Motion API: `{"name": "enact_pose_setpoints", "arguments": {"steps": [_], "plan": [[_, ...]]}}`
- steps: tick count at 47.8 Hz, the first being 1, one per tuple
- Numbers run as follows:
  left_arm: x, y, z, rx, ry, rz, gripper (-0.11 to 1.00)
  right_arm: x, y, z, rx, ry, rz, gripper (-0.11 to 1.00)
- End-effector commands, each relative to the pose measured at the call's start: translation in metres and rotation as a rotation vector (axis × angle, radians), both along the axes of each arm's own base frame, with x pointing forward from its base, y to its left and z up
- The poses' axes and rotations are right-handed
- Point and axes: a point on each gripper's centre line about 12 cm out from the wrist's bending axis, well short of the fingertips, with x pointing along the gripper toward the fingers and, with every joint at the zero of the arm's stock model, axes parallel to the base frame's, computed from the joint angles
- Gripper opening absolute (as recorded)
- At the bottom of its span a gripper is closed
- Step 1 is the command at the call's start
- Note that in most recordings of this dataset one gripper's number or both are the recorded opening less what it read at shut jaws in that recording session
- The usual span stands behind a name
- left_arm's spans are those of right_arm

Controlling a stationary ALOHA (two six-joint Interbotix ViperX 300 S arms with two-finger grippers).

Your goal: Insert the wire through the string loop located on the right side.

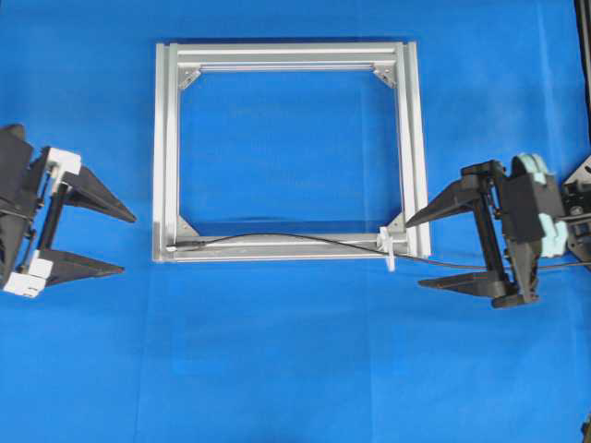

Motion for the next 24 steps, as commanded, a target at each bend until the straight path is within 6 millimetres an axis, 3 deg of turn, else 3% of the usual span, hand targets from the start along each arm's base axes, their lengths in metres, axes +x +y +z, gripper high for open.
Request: {"name": "enact_pose_setpoints", "arguments": {"steps": [1, 24], "plan": [[0.0013, 0.0032, 0.0121, -0.006, -0.035, 0.014, 0.81, 0.0011, -0.0012, 0.0182, 0.011, -0.043, -0.003, 0.86], [-0.0065, 0.0115, 0.0168, -0.008, -0.035, 0.045, 0.81, 0.0002, -0.0039, 0.0184, 0.004, -0.04, -0.009, 0.86]]}}
